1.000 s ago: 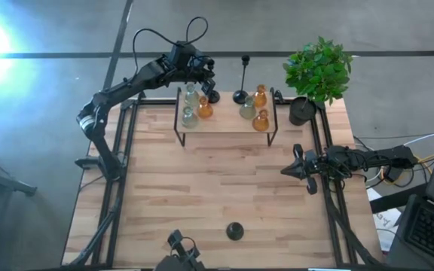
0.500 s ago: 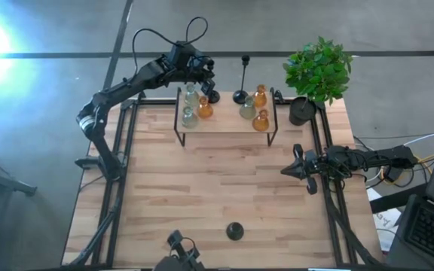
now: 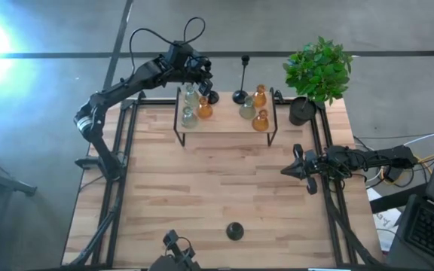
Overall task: Pick & Place candle stick holders
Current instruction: Put the left black candle holder on the shelf, then put the black candle holder on the shelf
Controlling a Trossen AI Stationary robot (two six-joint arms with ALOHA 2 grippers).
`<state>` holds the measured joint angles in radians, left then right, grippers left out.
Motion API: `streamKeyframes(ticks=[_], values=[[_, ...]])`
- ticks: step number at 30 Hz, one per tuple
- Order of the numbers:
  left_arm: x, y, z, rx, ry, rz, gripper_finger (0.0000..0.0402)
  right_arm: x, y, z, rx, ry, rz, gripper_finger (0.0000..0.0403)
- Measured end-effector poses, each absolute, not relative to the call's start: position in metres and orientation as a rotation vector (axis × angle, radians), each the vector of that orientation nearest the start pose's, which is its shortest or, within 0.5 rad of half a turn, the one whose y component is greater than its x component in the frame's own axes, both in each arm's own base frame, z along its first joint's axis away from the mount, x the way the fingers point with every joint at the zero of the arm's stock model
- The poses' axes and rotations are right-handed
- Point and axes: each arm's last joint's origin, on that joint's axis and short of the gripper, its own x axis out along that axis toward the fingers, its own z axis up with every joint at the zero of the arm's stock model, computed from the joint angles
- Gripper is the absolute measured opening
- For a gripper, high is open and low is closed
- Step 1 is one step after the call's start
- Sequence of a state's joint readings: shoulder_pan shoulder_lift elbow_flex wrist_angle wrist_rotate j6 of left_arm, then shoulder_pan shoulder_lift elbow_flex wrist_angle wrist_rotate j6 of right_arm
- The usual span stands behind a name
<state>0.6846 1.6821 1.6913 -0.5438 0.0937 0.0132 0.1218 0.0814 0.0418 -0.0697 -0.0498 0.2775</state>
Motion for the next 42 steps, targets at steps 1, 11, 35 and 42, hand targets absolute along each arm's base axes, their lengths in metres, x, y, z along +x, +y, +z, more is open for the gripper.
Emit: streamKeyframes(ticks=[1,11,35,42], values=[[0.2937,0.2363,0.3784,-0.193,0.505,0.573,0.0018,0.0992,0.0136,0.1647,0.273,0.133,0.155,0.0008],[0.2942,0.2364,0.3777,-0.181,0.499,0.554,0.0021,0.0992,0.0136,0.1646,0.273,0.133,0.155,0.0008],[0.2972,0.2376,0.3799,-0.1,0.474,0.502,0.0078,0.0992,0.0136,0.1647,0.273,0.132,0.155,0.0008],[0.2968,0.2376,0.3799,-0.096,0.478,0.499,0.0129,0.0992,0.0136,0.1647,0.273,0.133,0.155,0.0008]])
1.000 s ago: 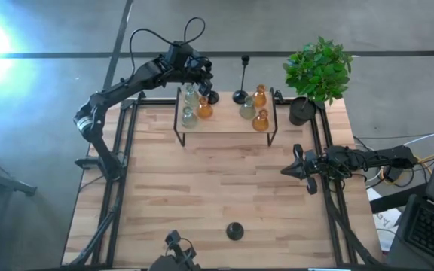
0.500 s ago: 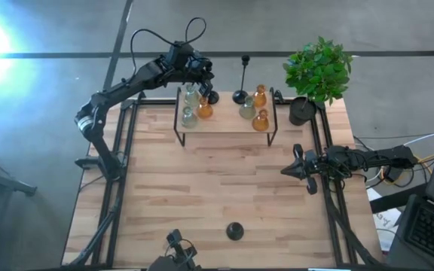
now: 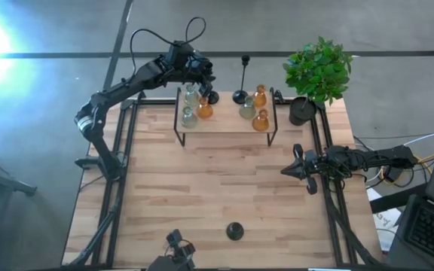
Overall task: Pick & Place candle stick holders
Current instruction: Put the black candle holder on the shelf
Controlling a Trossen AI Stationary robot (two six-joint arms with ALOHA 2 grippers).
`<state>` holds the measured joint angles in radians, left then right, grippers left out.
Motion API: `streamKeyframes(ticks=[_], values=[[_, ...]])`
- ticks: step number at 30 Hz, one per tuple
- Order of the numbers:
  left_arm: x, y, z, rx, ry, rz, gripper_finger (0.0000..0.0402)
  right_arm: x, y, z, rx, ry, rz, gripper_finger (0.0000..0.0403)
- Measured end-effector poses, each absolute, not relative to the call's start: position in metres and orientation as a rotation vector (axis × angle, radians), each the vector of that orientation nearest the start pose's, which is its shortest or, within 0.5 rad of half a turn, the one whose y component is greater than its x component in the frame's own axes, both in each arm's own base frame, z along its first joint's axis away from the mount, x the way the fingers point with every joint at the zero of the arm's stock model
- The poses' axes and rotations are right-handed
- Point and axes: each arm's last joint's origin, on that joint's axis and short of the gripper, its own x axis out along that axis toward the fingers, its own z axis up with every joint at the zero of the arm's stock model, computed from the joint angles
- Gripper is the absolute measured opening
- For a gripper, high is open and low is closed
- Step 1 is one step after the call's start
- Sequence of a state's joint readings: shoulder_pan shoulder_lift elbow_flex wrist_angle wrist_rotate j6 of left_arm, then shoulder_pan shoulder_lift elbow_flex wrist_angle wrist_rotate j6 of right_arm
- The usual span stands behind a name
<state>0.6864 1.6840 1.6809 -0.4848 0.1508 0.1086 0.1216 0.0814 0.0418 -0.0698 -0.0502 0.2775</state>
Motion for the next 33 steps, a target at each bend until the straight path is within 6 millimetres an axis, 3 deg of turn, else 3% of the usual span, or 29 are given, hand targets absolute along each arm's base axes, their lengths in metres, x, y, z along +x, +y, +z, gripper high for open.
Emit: streamKeyframes(ticks=[12,19,25,33], values=[[0.289,0.238,0.374,-0.085,0.581,0.507,0.0147,0.099,0.014,0.165,0.273,0.132,0.155,0.0008],[0.274,0.232,0.387,-0.077,0.574,0.518,0.0147,0.099,0.014,0.165,0.273,0.132,0.155,0.0008],[0.252,0.213,0.406,-0.08,0.582,0.518,0.0147,0.099,0.014,0.165,0.275,0.133,0.155,0.0008],[0.207,0.173,0.433,-0.086,0.637,0.494,0.0147,0.099,0.014,0.165,0.275,0.132,0.155,0.0008]])
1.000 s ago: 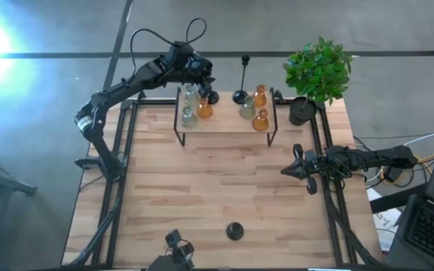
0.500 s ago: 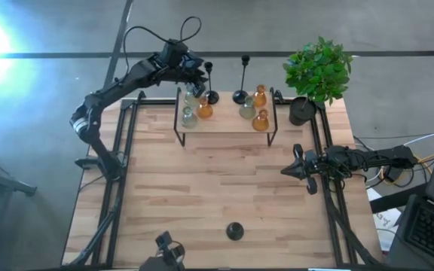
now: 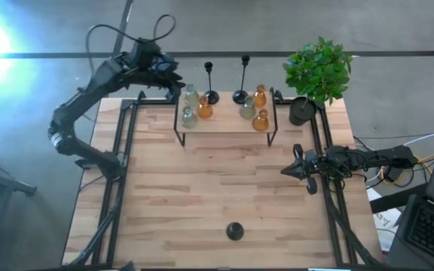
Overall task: Pick & Place candle stick holders
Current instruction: Put the black candle holder on the shelf
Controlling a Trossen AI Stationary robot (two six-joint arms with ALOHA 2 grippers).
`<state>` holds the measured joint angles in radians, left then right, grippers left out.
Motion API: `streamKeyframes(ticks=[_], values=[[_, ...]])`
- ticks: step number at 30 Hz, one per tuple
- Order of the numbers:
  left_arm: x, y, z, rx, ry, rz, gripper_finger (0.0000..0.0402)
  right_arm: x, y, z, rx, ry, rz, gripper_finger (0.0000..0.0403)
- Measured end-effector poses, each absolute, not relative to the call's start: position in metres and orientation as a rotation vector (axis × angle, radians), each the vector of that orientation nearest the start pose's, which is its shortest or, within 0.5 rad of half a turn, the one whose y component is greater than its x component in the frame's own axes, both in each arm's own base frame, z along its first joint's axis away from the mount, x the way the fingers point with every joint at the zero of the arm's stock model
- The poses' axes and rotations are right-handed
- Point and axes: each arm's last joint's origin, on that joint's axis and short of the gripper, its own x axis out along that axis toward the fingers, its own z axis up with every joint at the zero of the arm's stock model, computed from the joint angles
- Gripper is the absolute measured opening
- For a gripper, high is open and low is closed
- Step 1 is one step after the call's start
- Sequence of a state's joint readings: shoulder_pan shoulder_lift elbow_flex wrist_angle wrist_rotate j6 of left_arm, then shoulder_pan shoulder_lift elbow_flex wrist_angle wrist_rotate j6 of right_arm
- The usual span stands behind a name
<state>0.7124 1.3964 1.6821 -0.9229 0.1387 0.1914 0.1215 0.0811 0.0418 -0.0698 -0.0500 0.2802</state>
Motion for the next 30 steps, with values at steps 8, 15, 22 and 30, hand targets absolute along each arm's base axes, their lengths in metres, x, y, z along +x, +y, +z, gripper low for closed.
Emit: streamKeyframes(ticks=[8,15,22,30], values=[[0.162,0.133,0.46,-0.073,0.576,0.477,0.0147,0.099,0.014,0.165,0.275,0.132,0.155,0.0008],[0.133,0.104,0.473,-0.07,0.517,0.431,0.0147,0.099,0.014,0.165,0.275,0.132,0.155,0.0008],[0.125,0.084,0.476,-0.139,0.452,0.175,0.0147,0.099,0.014,0.165,0.275,0.133,0.155,0.0008],[0.14,0.066,0.445,-0.195,0.528,-0.036,0.0147,0.099,0.014,0.165,0.275,0.132,0.155,0.0008]])
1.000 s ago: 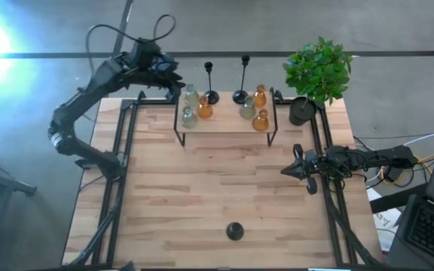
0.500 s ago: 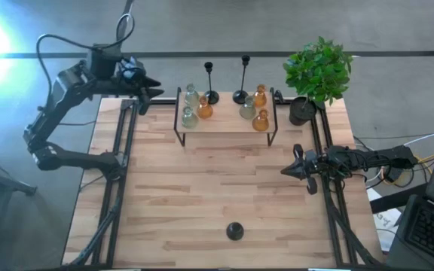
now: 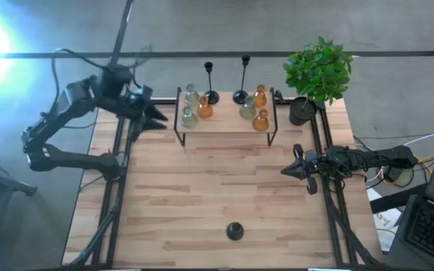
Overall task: Pick & Place candle stick holders
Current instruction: Put the black candle holder on the shelf
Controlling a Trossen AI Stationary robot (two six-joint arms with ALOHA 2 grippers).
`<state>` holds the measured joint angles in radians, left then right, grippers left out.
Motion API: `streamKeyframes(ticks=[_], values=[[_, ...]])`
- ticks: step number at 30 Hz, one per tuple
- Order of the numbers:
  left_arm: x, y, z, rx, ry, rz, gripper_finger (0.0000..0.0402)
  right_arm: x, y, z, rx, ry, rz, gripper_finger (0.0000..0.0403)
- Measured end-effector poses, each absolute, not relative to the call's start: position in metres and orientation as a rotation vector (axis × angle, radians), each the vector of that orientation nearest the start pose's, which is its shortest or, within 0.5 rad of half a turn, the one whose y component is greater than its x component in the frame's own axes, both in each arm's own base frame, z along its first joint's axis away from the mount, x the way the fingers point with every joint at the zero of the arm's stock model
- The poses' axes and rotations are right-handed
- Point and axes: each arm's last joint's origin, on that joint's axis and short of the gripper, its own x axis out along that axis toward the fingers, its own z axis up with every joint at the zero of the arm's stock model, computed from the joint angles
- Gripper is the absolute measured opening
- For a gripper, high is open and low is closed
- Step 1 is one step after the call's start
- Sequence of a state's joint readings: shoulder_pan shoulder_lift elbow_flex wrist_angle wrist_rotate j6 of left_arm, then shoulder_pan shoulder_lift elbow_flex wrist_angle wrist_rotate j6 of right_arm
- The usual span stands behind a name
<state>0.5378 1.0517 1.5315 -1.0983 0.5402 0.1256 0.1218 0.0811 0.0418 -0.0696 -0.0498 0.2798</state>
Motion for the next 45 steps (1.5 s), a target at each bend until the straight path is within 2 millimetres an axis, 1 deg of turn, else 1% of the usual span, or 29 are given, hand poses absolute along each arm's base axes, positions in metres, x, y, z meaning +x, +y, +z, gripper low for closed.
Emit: streamKeyframes(ticks=[6,10,15,21,25,32,35,38,41,45], values=[[0.161,0.048,0.411,-0.231,0.552,-0.169,0.0147,0.099,0.014,0.165,0.275,0.132,0.155,0.0008],[0.175,0.034,0.393,-0.239,0.545,-0.256,0.0147,0.099,0.014,0.165,0.275,0.132,0.155,0.0008],[0.191,0.019,0.374,-0.185,0.533,-0.312,0.0147,0.099,0.014,0.165,0.275,0.132,0.155,0.0008],[0.209,0.003,0.344,-0.137,0.497,-0.392,0.0147,0.099,0.014,0.165,0.275,0.132,0.155,0.0008],[0.215,-0.001,0.322,-0.142,0.535,-0.409,0.0147,0.099,0.014,0.165,0.275,0.132,0.155,0.0008],[0.217,-0.001,0.287,-0.145,0.632,-0.416,0.0147,0.099,0.014,0.165,0.275,0.132,0.155,0.0008],[0.218,-0.002,0.272,-0.135,0.655,-0.449,0.0147,0.099,0.014,0.165,0.275,0.133,0.155,0.0008],[0.222,-0.006,0.26,-0.128,0.637,-0.521,0.0147,0.099,0.014,0.165,0.275,0.133,0.155,0.0008],[0.227,-0.013,0.248,-0.087,0.611,-0.578,0.0147,0.099,0.014,0.165,0.275,0.133,0.155,0.0008],[0.239,-0.026,0.24,-0.033,0.544,-0.639,0.0147,0.099,0.014,0.165,0.275,0.133,0.155,0.0008]])
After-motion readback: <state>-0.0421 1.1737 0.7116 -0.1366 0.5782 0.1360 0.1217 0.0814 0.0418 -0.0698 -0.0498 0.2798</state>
